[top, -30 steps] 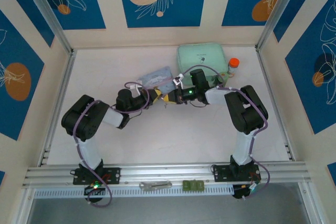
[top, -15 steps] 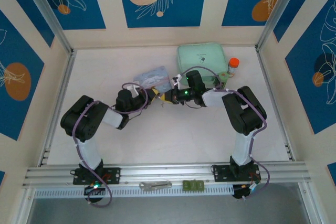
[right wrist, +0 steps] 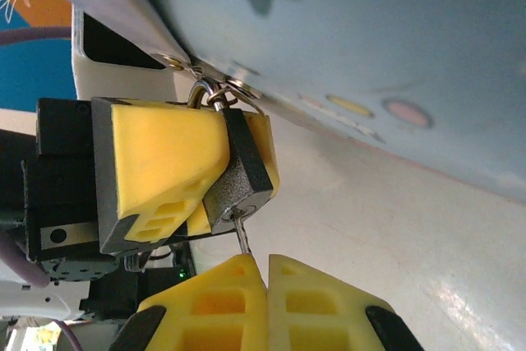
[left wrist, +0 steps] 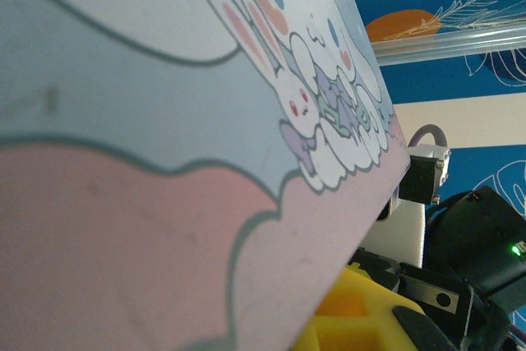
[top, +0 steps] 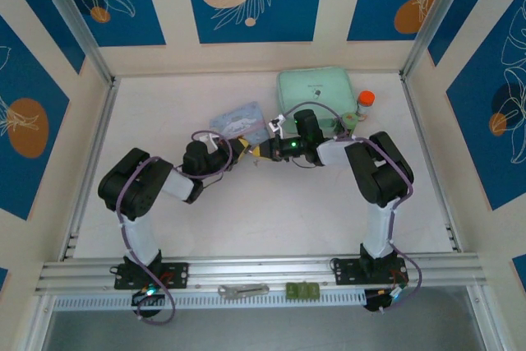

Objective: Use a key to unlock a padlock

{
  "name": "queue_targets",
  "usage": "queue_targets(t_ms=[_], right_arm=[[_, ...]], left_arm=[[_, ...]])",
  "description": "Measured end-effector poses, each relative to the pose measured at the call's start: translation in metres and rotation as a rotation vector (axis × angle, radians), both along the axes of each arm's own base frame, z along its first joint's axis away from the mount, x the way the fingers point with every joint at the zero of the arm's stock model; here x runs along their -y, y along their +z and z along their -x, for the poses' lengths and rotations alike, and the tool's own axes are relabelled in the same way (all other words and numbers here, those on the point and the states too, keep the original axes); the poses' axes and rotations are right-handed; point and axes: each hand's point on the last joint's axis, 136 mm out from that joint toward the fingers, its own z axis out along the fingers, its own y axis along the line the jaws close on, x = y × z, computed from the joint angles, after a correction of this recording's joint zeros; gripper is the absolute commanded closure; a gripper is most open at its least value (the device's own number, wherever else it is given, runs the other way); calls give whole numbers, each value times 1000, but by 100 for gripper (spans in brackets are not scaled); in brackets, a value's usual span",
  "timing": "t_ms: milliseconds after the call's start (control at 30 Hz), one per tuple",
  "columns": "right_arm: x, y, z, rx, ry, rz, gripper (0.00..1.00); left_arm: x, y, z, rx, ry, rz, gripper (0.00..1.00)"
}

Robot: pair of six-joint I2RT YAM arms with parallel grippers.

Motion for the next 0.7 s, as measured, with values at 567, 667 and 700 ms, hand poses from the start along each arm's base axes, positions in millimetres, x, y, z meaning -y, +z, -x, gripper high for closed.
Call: queue_targets(t_ms=[567,667,700], right_arm=[[0,6,-10,136,16,-14,100],[-1,4,-10,119,-2,-3,100],[-1,3,-10,109,-7,-1,100]], left_arm=[[8,4,-5,-17,-13,8,100],[6,2,-5,-27,-3,-9,100],[5,2,-5,-28,0,-14,100]])
